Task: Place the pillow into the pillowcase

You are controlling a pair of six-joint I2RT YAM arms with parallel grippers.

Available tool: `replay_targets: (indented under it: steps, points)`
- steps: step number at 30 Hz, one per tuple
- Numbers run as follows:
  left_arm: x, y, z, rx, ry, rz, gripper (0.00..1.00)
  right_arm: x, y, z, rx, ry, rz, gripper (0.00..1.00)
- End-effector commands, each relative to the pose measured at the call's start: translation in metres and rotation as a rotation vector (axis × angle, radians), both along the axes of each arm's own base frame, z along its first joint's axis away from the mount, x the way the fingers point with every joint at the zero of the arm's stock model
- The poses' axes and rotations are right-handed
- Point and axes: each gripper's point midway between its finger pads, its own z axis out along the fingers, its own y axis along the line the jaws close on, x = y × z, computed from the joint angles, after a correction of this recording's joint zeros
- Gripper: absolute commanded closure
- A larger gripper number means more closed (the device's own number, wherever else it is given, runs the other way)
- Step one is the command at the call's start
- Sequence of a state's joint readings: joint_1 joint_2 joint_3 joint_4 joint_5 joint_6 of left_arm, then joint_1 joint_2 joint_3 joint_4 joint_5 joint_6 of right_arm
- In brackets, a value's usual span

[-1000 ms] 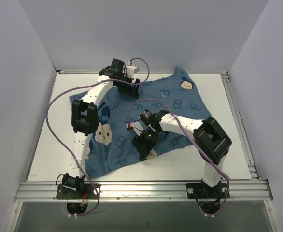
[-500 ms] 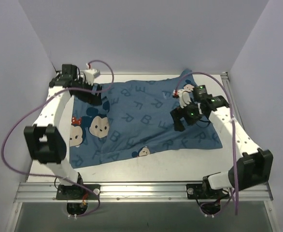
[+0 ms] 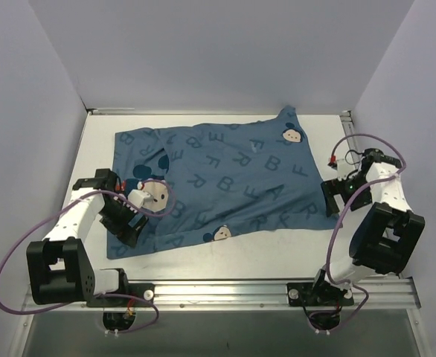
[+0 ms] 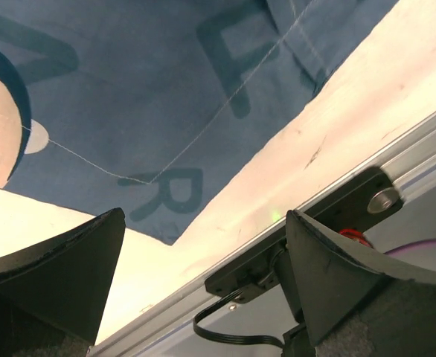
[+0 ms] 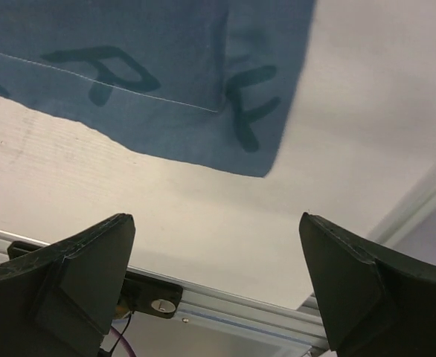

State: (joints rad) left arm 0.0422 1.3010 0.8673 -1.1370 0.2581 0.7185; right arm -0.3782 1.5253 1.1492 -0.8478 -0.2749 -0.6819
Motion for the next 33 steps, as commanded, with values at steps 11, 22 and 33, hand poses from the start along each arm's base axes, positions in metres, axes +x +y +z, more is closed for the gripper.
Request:
replay_targets:
  steps: [11,22,33]
  points:
    - [0.007,0.039,-0.046,0.165,0.066,-0.134,0.02,-0.026,0.038,-0.08,-0.033,0.201,0.138,0.0]
    - [0.032,0.038,-0.069,0.14,0.065,-0.188,0.74,-0.004,0.022,-0.095,-0.122,0.134,0.103,0.87]
    - [0.091,0.008,0.05,-0.095,-0.332,-0.024,1.0,0.018,0.022,0.022,0.085,-0.225,-0.062,1.0]
